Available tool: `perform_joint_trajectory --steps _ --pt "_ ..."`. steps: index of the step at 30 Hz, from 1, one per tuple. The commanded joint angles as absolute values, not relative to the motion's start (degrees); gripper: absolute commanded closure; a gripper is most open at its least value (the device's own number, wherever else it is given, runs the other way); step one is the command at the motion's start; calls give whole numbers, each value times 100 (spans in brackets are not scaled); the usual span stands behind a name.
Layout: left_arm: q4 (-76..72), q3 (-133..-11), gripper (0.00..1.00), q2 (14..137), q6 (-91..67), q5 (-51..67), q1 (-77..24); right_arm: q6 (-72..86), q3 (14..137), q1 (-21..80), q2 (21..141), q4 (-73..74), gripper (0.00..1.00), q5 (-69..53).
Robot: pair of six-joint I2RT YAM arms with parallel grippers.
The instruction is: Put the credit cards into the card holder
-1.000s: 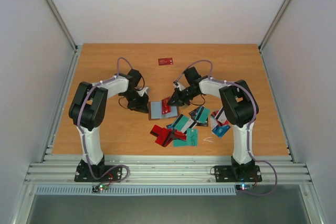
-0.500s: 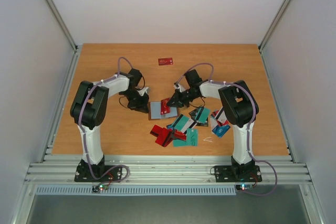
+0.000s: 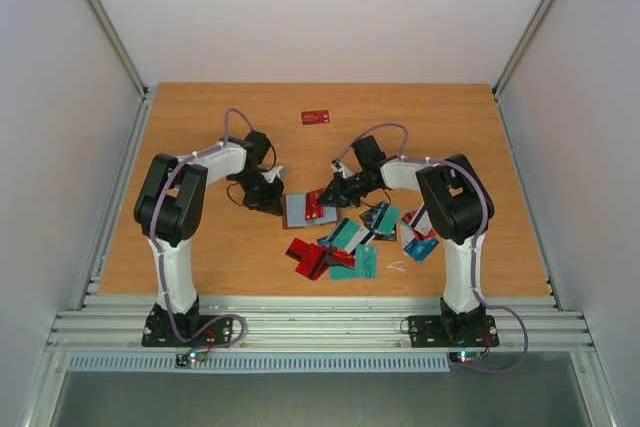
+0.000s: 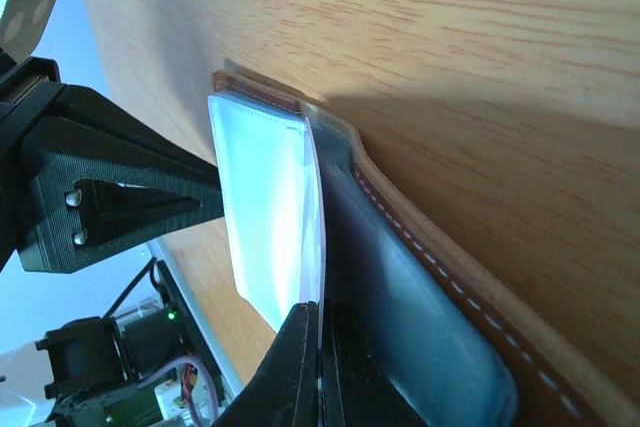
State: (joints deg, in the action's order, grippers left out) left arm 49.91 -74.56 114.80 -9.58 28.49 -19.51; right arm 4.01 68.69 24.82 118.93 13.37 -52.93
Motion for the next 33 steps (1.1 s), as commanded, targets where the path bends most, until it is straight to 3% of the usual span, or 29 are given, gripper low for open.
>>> perform_joint_trajectory --steps 1,33 --pt "4908 -7464 94 11795 -922 2700 -1971 238 6842 2540 11572 1724 99 -4843" --pt "4892 -7331 96 11936 -1100 2831 -1982 983 5942 2630 11658 -123 99 -4550"
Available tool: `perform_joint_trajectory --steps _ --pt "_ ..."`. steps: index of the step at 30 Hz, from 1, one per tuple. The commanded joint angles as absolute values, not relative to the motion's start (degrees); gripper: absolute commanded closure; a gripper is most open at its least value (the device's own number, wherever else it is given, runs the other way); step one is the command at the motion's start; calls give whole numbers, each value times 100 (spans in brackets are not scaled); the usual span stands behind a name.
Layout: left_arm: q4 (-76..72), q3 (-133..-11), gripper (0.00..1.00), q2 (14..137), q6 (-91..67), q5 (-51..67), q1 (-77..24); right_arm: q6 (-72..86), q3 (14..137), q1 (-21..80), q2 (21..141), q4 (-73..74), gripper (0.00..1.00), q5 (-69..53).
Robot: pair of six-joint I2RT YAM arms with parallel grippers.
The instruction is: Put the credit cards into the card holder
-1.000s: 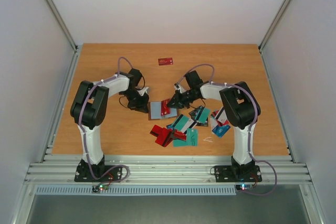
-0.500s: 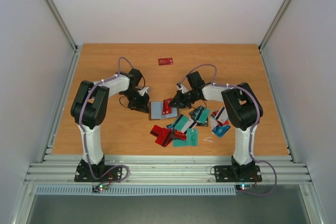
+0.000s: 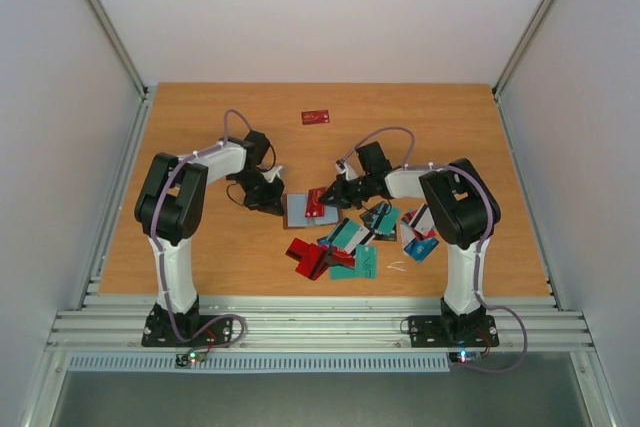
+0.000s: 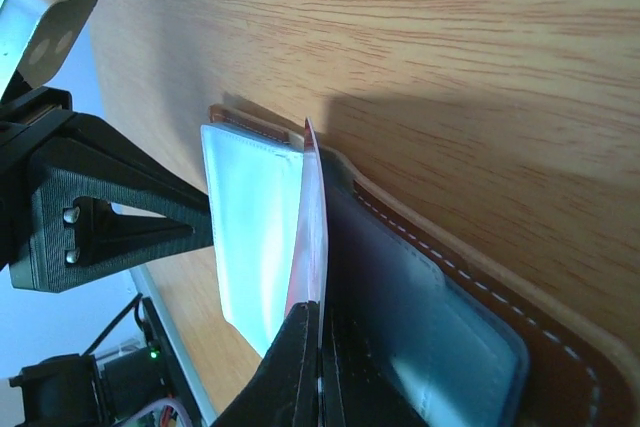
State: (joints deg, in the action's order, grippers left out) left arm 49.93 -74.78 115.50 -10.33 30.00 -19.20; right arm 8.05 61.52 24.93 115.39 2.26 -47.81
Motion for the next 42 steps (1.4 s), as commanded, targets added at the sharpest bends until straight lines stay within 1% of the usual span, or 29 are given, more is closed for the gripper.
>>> perform_joint_trajectory --steps 1,13,19,25,35,42 --pt "4882 -7318 96 11940 -1105 2830 -1979 1013 5917 2649 11655 -207 99 -4579" --pt "4845 -7373 96 11953 -1187 2780 -1978 1183 5763 2712 11510 -333 99 -4856" --pt "4723 -7330 96 11962 -1291 2770 -1978 1127 5786 2708 11436 141 99 -5036" --pt "4635 -7294 96 11954 -1318 2790 -1980 1083 5826 2710 11495 315 99 -5316" --pt "4562 -7312 96 11967 -1351 2913 -1982 1234 6298 2806 11890 418 99 -5419" --pt "4432 -7263 96 11956 -1462 3001 -1978 1171 6741 3040 11909 973 99 -5112"
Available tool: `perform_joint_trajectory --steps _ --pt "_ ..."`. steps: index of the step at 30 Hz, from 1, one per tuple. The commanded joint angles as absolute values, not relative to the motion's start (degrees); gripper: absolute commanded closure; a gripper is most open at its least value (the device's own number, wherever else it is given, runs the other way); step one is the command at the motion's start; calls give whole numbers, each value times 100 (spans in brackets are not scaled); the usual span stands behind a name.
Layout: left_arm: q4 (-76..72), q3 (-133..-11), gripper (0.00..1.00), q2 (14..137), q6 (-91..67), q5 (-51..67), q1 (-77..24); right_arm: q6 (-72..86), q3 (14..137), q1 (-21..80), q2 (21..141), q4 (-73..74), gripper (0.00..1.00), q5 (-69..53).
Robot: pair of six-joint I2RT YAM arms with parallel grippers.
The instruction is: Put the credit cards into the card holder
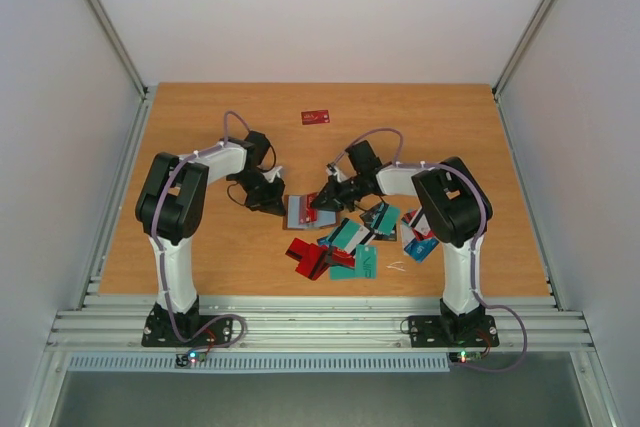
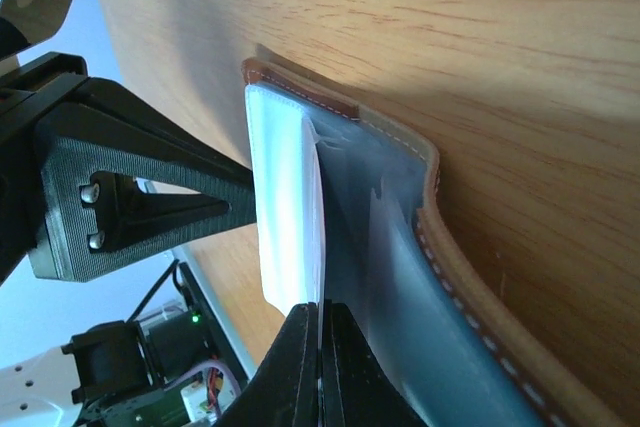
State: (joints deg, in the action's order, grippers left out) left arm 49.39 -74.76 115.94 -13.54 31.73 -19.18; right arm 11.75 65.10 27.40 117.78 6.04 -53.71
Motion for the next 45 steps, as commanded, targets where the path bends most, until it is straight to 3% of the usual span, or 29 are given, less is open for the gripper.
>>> perform_joint_trajectory --steps 1,3,19,45 --pt "4385 -7241 96 11952 -1493 3049 -1978 1165 6764 3061 11909 1052 99 -5091" --pt "4301 -7219 96 11989 -1590 3174 -1978 1097 6818 3092 11911 1256 98 -5060" --pt "4148 -7222 96 12112 -1661 3217 -1969 -384 8199 3095 11588 4400 48 -4004" --pt "4137 -7288 96 12095 -1723 3248 -1969 -171 9300 3769 12391 5278 48 -3424"
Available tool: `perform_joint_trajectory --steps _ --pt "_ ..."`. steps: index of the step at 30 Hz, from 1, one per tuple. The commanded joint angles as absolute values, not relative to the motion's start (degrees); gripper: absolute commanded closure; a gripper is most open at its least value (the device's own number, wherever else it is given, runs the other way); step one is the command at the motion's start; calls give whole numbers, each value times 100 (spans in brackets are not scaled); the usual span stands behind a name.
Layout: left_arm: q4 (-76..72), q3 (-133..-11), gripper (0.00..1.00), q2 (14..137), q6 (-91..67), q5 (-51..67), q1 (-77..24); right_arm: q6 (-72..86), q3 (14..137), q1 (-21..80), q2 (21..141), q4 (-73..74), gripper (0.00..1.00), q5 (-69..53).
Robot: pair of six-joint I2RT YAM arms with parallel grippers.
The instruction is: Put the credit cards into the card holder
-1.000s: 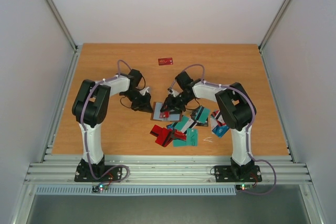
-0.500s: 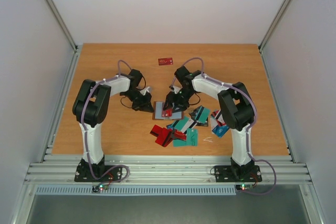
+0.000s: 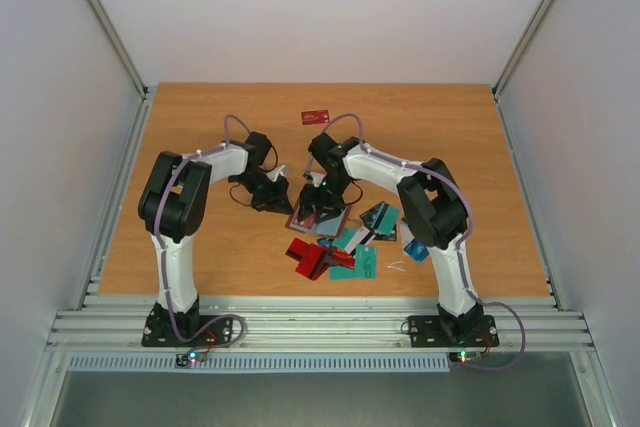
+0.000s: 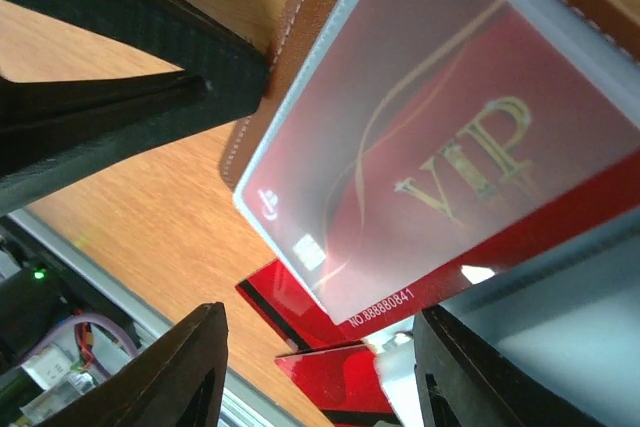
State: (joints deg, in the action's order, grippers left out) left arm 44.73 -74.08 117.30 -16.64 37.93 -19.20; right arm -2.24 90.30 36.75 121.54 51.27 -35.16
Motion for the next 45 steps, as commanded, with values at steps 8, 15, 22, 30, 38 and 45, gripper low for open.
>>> perform_joint_trajectory --steps 8,15,22,30,38,45 --pt "4164 -7269 96 12068 -1666 3153 -1969 -472 9806 3753 12485 5979 48 -3004" --pt "4315 -7228 96 11766 -1652 2692 -1945 -472 9969 3654 12542 6113 48 -3059" --pt "4098 -6852 96 11319 -1826 2293 -1664 -276 10069 3652 13047 5656 48 -3465" --pt "4231 -6810 87 11021 -1871 1926 -1353 -262 11382 3693 13768 6003 50 -3846" --pt "4447 -6759 57 10641 -1804 1395 -1279 -602 11198 3624 13211 6517 48 -3492" --pt "4706 -6683 46 9870 -1689 1036 -1283 -527 10122 3357 11971 6328 48 -3079"
